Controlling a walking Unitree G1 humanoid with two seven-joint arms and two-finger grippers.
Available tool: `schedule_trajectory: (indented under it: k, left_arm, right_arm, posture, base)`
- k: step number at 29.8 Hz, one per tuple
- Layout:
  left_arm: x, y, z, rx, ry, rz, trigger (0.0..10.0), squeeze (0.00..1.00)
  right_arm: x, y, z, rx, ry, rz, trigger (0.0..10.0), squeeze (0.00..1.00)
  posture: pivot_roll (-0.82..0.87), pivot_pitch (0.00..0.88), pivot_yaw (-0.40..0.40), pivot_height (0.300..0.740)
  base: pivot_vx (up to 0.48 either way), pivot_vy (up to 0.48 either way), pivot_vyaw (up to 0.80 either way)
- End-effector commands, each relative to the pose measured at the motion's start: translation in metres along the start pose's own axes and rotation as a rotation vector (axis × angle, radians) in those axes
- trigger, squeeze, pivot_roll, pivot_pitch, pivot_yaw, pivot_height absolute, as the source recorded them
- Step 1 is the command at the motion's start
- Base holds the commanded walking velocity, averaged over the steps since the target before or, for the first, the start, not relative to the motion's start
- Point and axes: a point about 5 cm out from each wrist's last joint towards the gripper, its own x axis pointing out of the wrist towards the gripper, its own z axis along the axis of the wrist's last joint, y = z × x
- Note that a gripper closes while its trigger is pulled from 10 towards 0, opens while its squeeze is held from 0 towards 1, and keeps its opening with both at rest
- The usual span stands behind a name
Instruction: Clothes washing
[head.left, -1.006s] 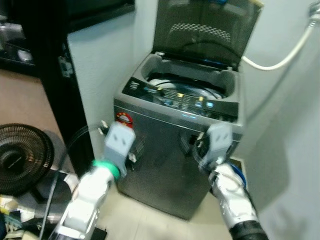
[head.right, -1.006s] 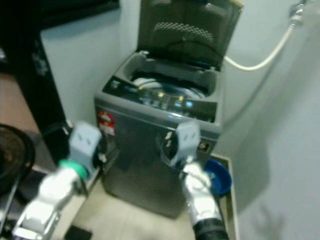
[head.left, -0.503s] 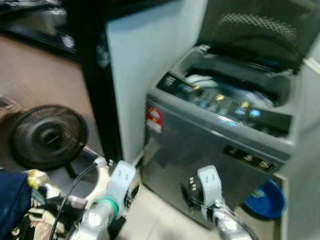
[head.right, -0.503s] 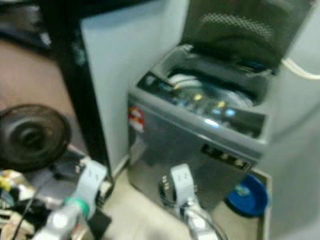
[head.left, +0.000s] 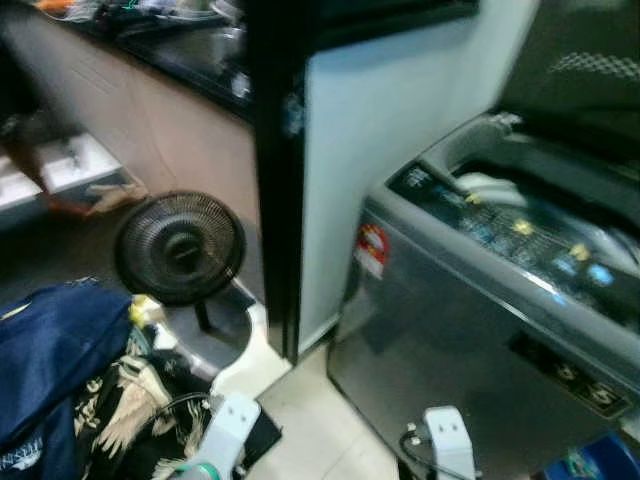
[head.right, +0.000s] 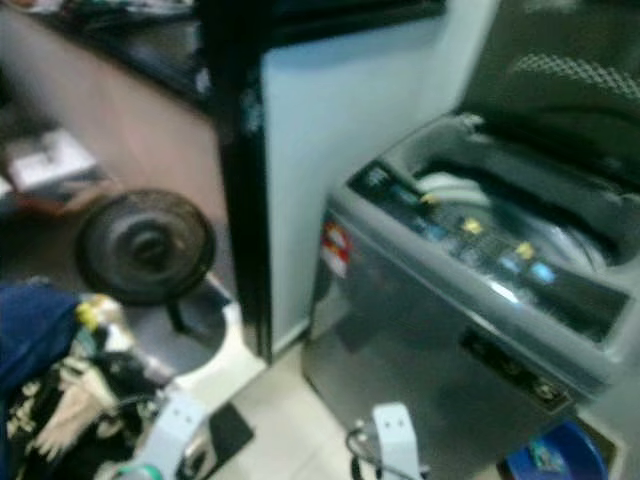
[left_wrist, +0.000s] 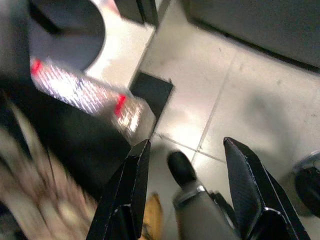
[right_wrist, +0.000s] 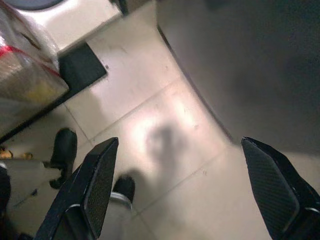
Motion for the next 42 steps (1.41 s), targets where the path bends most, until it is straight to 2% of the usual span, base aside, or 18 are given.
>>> schedule_trajectory:
  k: [1, 8, 10, 11, 13, 14, 16, 21, 25, 27, 28, 29, 34, 35, 37, 40, 42]
  left_arm:
    - [-0.001, -0.004, -0.009, 0.026, 0.014, -0.003, 10.0, 0.0]
    - [0.001, -0.001, -0.002, 0.024, -0.034, 0.022, 10.0, 0.0]
    - [0.002, 0.011, 0.01, -0.002, -0.09, 0.067, 10.0, 0.0]
    - [0.002, 0.011, 0.01, -0.002, -0.09, 0.067, 10.0, 0.0]
    - [0.001, 0.026, 0.024, -0.018, -0.151, 0.123, 10.0, 0.0]
    - [0.001, 0.026, 0.024, -0.018, -0.151, 0.123, 10.0, 0.0]
    - [-0.005, 0.05, 0.047, -0.026, -0.25, 0.203, 10.0, 0.0]
    - [-0.01, 0.062, 0.059, -0.042, -0.314, 0.247, 10.0, 0.0]
    - [-0.026, 0.082, 0.091, -0.086, -0.46, 0.328, 10.0, 0.0]
    - [-0.035, 0.085, 0.112, -0.092, -0.535, 0.352, 10.0, 0.0]
    - [-0.035, 0.085, 0.112, -0.092, -0.535, 0.352, 10.0, 0.0]
    - [-0.044, 0.087, 0.129, -0.094, -0.599, 0.373, 10.0, 0.0]
    - [-0.049, 0.085, 0.143, -0.101, -0.648, 0.376, 10.0, 0.0]
    - [-0.055, 0.083, 0.16, -0.096, -0.705, 0.377, 10.0, 0.0]
    - [-0.055, 0.083, 0.16, -0.096, -0.705, 0.377, 10.0, 0.0]
    - [-0.06, 0.082, 0.175, -0.091, -0.757, 0.383, 10.0, 0.0]
    - [-0.06, 0.082, 0.175, -0.091, -0.757, 0.383, 10.0, 0.0]
  right_arm:
    - [-0.001, 0.006, -0.007, 0.014, 0.017, 0.013, 10.0, 0.0]
    - [0.002, 0.01, 0.001, 0.019, -0.024, 0.025, 10.0, 0.0]
    - [0.005, 0.009, 0.018, 0.034, -0.094, 0.027, 10.0, 0.0]
    - [0.005, 0.009, 0.018, 0.034, -0.094, 0.027, 10.0, 0.0]
    - [0.008, 0.007, 0.04, 0.055, -0.18, 0.028, 10.0, 0.0]
    - [0.008, 0.007, 0.04, 0.055, -0.18, 0.028, 10.0, 0.0]
    - [0.011, 0.009, 0.075, 0.065, -0.315, 0.059, 10.0, 0.0]
    - [0.011, 0.012, 0.089, 0.058, -0.378, 0.082, 10.0, 0.0]
    - [0.008, 0.024, 0.122, 0.044, -0.519, 0.152, 10.0, 0.0]
    - [0.003, 0.033, 0.145, 0.029, -0.613, 0.2, 10.0, 0.0]
    - [0.003, 0.033, 0.145, 0.029, -0.613, 0.2, 10.0, 0.0]
    - [-0.004, 0.04, 0.167, 0.016, -0.704, 0.247, 10.0, 0.0]
    - [-0.012, 0.046, 0.187, 0.012, -0.777, 0.281, 10.0, 0.0]
    - [-0.021, 0.051, 0.207, 0.017, -0.852, 0.311, 10.0, 0.0]
    - [-0.021, 0.051, 0.207, 0.017, -0.852, 0.311, 10.0, 0.0]
    - [-0.03, 0.056, 0.224, 0.031, -0.917, 0.335, 10.0, 0.0]
    - [-0.03, 0.056, 0.224, 0.031, -0.917, 0.335, 10.0, 0.0]
  posture:
    - [0.03, 0.003, -0.019, 0.74]
    - [0.03, 0.001, -0.021, 0.74]
    - [0.03, 0.003, -0.022, 0.74]
    - [0.03, 0.003, -0.022, 0.74]
    - [0.03, 0.01, -0.021, 0.74]
    - [0.03, 0.01, -0.021, 0.74]
    - [0.03, 0.018, -0.023, 0.74]
    - [0.03, 0.019, -0.023, 0.74]
    - [0.04, 0.027, -0.027, 0.74]
    - [0.04, 0.033, -0.029, 0.74]
    - [0.04, 0.033, -0.029, 0.74]
    - [0.04, 0.033, -0.029, 0.74]
    - [0.04, 0.037, -0.03, 0.74]
    - [0.04, 0.038, -0.03, 0.74]
    - [0.04, 0.038, -0.03, 0.74]
    - [0.04, 0.038, -0.03, 0.74]
    - [0.04, 0.038, -0.03, 0.74]
  base:
    - [0.0, 0.0, 0.79]
    - [0.0, 0.0, 0.79]
    - [0.0, 0.0, 0.79]
    - [0.0, 0.0, 0.79]
    - [0.0, 0.0, 0.79]
    - [0.0, 0.0, 0.79]
    - [0.0, 0.0, 0.79]
    - [0.0, 0.0, 0.79]
    - [0.0, 0.0, 0.78]
    - [0.0, 0.0, 0.78]
    - [0.0, 0.0, 0.78]
    - [0.0, 0.0, 0.78]
    - [0.0, 0.0, 0.78]
    - [0.0, 0.0, 0.78]
    - [0.0, 0.0, 0.78]
    - [0.0, 0.0, 0.78]
    - [0.0, 0.0, 0.78]
